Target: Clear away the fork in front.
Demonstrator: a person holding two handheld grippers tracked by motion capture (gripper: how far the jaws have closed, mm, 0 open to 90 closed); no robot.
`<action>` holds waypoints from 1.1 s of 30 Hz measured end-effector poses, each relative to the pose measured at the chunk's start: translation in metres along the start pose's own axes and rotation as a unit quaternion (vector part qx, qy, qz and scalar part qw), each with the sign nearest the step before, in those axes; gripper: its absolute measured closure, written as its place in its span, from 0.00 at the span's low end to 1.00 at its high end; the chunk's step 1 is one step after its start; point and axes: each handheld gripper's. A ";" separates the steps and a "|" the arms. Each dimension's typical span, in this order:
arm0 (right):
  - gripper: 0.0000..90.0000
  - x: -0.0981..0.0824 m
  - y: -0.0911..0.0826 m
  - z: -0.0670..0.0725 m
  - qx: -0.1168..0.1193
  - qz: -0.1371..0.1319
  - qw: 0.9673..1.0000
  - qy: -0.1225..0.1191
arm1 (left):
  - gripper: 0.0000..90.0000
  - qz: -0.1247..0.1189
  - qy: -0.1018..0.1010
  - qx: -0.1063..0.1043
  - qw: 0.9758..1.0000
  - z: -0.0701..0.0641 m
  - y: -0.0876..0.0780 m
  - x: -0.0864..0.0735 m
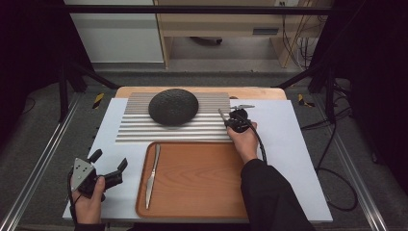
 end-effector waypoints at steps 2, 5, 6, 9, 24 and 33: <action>0.85 0.001 0.001 0.001 0.000 -0.001 1.000 0.001 | 0.03 0.000 0.001 -0.001 1.000 0.000 0.000 0.000; 0.85 0.002 0.003 0.004 -0.003 -0.003 1.000 -0.001 | 0.03 0.000 0.001 0.000 1.000 0.000 0.000 0.000; 0.85 0.002 0.004 0.004 -0.004 -0.004 1.000 -0.001 | 0.03 0.000 0.000 0.000 1.000 0.000 0.000 0.000; 0.85 0.002 0.006 0.005 -0.009 -0.004 1.000 -0.001 | 0.03 0.001 0.001 0.000 1.000 0.000 0.000 0.000; 0.86 0.001 0.012 0.005 -0.023 0.027 0.999 -0.011 | 0.03 0.002 0.002 -0.001 1.000 0.000 0.000 0.000; 0.93 0.002 0.012 0.006 -0.024 0.032 0.999 -0.017 | 0.03 0.003 0.002 -0.003 1.000 -0.001 0.001 0.000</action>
Point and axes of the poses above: each handheld gripper's, and its own axes: y roughly forward along the jaws, x roughly out of its top, z roughly to its left, and after that the axes turned 5 degrees about -z, right-handed
